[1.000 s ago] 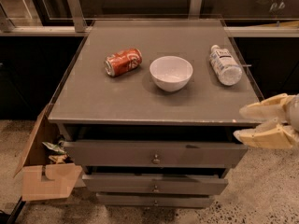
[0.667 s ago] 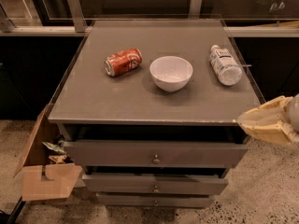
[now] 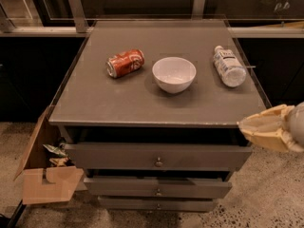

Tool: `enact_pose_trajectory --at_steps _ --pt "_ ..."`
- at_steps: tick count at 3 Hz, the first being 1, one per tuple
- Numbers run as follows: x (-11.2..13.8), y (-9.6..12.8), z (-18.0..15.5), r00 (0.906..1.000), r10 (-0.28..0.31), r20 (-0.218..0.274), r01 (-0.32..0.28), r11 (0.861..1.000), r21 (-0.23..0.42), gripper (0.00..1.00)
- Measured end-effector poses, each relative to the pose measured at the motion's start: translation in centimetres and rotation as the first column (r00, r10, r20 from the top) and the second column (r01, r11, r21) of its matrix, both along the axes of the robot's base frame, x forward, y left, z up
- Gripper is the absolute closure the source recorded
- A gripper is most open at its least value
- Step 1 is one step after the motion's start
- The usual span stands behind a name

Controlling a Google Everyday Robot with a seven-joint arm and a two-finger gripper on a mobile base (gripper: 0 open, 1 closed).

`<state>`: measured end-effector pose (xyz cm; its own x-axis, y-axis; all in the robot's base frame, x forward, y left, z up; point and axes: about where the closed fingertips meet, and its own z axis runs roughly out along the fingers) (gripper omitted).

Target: Open top drawer

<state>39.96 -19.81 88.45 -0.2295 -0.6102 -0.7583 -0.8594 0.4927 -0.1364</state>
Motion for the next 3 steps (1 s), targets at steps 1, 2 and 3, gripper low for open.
enact_pose_trajectory --at_steps 1,2,3 --pt "-0.2 2.0 -5.7 0.9926 -0.096 0.074 0.085 0.986 0.140 1.00" --pt "1.3 3.6 -8.5 0.9755 -0.175 0.134 0.138 0.959 0.247 1.00" --pt "4.5 5.3 -10.7 0.9653 -0.197 0.172 0.130 0.932 0.340 1.00"
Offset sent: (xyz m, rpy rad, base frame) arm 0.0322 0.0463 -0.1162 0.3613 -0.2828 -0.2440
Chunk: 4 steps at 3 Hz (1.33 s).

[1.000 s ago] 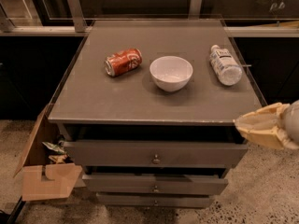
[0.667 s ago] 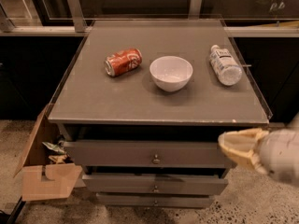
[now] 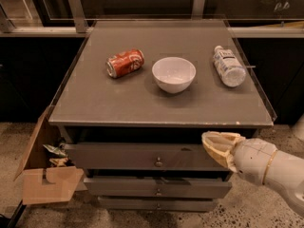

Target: Open top drawer

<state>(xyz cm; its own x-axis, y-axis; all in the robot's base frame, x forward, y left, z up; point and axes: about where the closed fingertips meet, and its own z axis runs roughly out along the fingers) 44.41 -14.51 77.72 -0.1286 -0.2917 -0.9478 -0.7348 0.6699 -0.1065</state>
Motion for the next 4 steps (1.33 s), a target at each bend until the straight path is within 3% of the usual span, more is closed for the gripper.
enact_pose_trajectory --at_steps 1,2,3,4 --pt "0.0 0.0 0.0 1.0000 0.000 0.000 0.000 1.000 0.000 1.00" --pt "0.9 -0.3 -0.4 0.9978 -0.055 0.037 0.054 0.998 0.009 1.00" --pt "2.8 -0.7 -1.5 0.9882 -0.128 0.083 0.127 0.992 0.019 1.00" --pt "2.9 -0.7 -1.6 0.9879 -0.131 0.082 0.130 0.991 0.020 1.00"
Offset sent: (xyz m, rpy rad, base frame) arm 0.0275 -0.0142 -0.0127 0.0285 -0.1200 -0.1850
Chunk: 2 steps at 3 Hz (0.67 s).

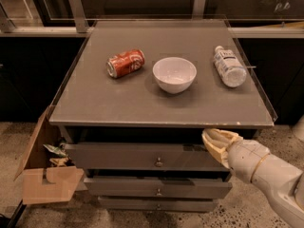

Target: Open top drawer

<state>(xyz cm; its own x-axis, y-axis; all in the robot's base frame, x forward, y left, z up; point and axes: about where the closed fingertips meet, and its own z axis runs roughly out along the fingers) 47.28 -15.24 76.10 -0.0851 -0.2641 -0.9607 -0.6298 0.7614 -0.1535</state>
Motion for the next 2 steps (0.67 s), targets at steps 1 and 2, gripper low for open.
enact_pose_trajectory --at_steps 1,2 --pt "1.5 -1.0 -2.5 0.9975 -0.068 -0.021 0.068 0.998 0.007 1.00" --pt "2.4 -1.9 -5.3 0.9897 -0.131 -0.059 0.132 0.991 0.018 1.00"
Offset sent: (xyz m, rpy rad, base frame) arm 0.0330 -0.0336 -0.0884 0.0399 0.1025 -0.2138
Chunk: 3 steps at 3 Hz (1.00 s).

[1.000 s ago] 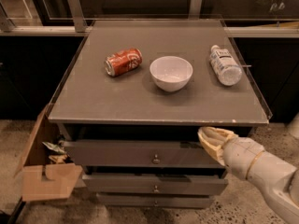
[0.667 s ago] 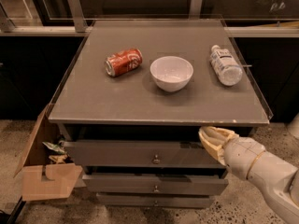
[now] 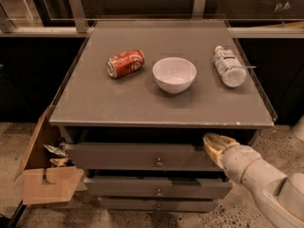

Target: Open top drawer

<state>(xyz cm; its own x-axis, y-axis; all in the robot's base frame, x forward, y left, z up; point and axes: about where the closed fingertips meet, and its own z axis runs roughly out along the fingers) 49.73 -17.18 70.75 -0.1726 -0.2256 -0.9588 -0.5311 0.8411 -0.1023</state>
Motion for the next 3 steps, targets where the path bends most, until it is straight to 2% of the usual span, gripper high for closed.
enact_pose_trajectory --at_steps 1,2,3 --pt "1.2 -0.2 -1.5 0.9995 -0.030 -0.012 0.030 1.000 -0.001 1.00" --pt "5.5 0.9 -1.6 0.9997 -0.023 0.006 0.023 0.999 -0.049 1.00" --pt "6.0 1.4 -1.6 0.9999 -0.014 0.006 0.014 0.998 -0.053 1.00"
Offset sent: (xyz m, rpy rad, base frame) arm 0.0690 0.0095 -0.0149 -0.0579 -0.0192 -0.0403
